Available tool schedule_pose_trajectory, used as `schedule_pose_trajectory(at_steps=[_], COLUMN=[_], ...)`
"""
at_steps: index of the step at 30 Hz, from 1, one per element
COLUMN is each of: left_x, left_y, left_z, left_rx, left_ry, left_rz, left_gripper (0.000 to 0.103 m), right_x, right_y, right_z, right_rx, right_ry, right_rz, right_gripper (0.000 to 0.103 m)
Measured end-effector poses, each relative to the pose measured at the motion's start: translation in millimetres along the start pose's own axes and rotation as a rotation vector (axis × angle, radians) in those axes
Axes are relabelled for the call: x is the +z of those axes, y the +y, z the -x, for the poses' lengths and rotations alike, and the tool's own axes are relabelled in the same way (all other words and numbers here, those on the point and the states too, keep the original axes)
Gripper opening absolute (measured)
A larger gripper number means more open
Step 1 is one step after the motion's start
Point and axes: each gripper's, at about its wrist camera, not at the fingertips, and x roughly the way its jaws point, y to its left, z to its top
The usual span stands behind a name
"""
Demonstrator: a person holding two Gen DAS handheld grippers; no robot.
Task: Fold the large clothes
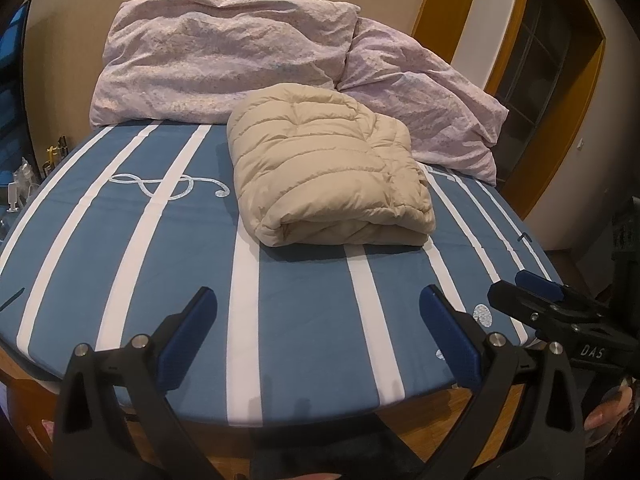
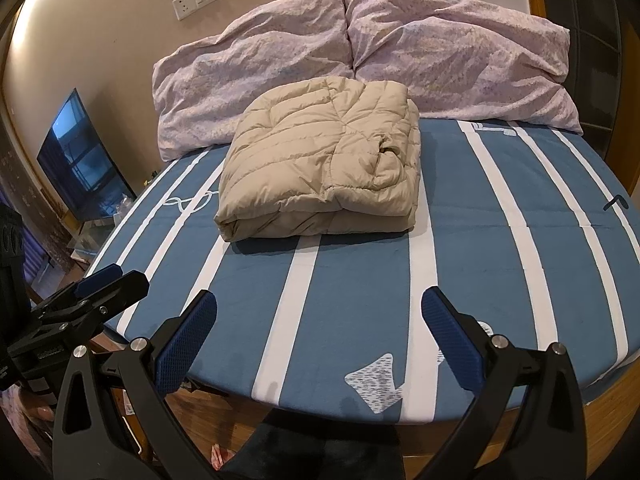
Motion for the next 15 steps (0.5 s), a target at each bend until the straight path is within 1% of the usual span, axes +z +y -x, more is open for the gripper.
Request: schedule_pose_trajectory(at_steps=[15], left_x=[0.8], left_y=[-2.0], left_z=[-2.8], left_rx=[-0.008], left_ry=[0.006], left_rz=[-0.004], left_gripper=[0.101], right_x=[0.2], right_y=[-0.9], right_z=[-0.1], right_rx=[0.002], right_ry=[0.001], right_rz=[-0.001], right_gripper=[0.102])
